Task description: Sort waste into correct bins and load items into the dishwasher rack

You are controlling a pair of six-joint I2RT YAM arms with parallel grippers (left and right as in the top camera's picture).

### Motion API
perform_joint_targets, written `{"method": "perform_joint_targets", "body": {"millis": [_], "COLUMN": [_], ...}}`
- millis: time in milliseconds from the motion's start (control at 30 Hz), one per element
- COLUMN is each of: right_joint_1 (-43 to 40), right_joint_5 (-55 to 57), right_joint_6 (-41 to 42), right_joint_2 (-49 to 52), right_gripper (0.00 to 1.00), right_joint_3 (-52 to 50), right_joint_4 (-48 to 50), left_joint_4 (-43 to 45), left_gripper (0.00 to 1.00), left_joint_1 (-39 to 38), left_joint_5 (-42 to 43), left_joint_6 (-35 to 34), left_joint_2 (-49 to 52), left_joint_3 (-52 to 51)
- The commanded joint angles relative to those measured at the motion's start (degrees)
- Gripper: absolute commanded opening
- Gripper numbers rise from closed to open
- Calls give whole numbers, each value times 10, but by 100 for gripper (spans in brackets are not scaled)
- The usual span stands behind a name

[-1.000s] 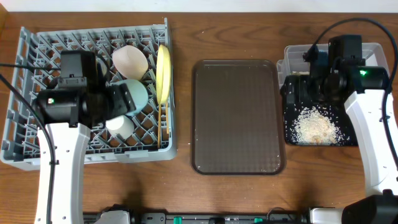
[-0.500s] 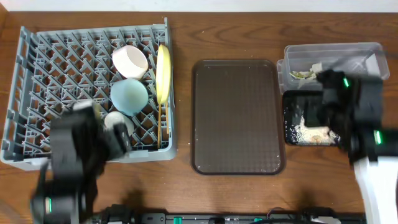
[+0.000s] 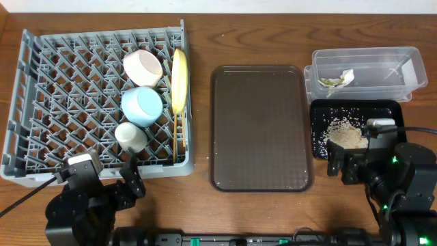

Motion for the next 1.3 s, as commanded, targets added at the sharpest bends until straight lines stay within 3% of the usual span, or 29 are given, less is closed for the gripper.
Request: {"method": "perform_joint_targets", "body": {"millis": [0, 433, 567, 1033, 1267], "right_joint_1": [-4, 0, 23, 56, 56], "right_joint_5": [5, 5, 3, -7, 9], "right_joint_6": [-4, -4, -6, -9, -24], "right_joint_2": [-1, -16, -66, -312, -367], "right_gripper": [99, 99, 99, 99, 99], "right_joint_3": [-5, -12, -65, -401, -481], "right_joint_4": [-17, -52, 47, 463, 552], "left_joint_4": [0, 0, 0, 0, 0], "left_gripper": [92, 92, 92, 93, 93], "left_joint_1": [-1, -1, -1, -1, -1], "left_joint_5": [-5, -5, -5, -5, -5], "left_joint_6": [8, 8, 8, 8, 8], "left_joint_2": [-1, -1, -1, -1, -1], "left_joint_3": [-3, -3, -3, -3, -3]}}
